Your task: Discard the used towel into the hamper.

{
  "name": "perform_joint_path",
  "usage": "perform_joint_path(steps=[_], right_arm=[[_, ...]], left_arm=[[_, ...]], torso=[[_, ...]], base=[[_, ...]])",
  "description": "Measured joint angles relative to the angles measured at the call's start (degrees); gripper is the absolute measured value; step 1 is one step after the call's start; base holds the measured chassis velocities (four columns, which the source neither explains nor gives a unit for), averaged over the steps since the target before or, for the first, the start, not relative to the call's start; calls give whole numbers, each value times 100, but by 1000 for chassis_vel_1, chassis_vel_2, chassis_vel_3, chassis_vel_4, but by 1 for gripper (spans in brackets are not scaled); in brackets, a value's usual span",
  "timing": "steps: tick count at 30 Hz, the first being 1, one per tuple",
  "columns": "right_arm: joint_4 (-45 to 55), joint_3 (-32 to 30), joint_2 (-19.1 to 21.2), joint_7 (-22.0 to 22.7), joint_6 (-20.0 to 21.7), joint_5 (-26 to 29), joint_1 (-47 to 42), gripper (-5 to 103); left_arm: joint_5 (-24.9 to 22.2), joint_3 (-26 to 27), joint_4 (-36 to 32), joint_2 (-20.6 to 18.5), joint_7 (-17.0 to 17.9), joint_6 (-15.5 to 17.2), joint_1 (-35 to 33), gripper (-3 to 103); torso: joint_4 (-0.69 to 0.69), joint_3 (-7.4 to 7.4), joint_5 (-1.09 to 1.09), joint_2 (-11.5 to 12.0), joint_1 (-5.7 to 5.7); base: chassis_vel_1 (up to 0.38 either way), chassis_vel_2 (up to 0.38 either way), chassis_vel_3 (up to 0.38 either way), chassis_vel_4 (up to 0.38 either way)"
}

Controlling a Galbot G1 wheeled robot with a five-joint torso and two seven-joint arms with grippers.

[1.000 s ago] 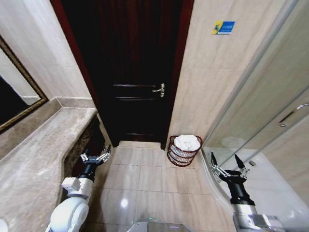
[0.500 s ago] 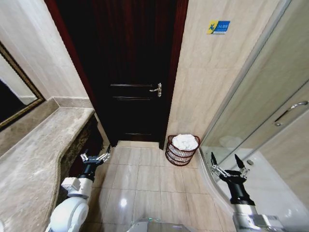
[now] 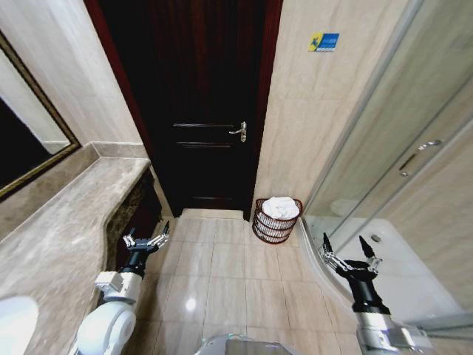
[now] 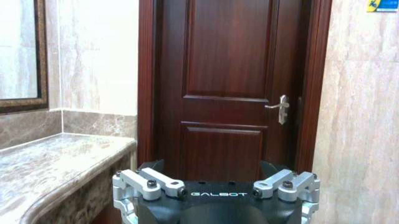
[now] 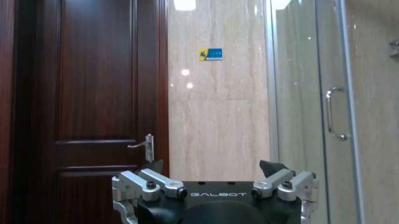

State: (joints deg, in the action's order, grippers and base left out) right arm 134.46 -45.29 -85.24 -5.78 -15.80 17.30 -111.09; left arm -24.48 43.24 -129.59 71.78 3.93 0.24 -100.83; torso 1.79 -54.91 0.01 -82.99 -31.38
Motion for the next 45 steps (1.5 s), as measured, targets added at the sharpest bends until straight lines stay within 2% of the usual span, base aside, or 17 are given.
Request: perform_joint_path(steps=[2, 3, 45], right_arm=[[1, 0, 0, 0, 0, 0, 0, 100], [0, 0, -1, 0, 0, 0, 0, 100], [1, 0, 0, 0, 0, 0, 1, 100]], left_arm=[[0, 0, 0, 0, 0, 0, 0, 100], [0, 0, 0, 0, -1, 0, 4, 100], [0, 0, 0, 0, -1, 0, 4, 100]], torso=[[0, -1, -3, 1, -1], [-4, -1, -2, 1, -2], [-1, -3, -1, 5, -8]], base=[[101, -30, -103, 89], [0, 0, 0, 0], [-7, 5, 11, -6]])
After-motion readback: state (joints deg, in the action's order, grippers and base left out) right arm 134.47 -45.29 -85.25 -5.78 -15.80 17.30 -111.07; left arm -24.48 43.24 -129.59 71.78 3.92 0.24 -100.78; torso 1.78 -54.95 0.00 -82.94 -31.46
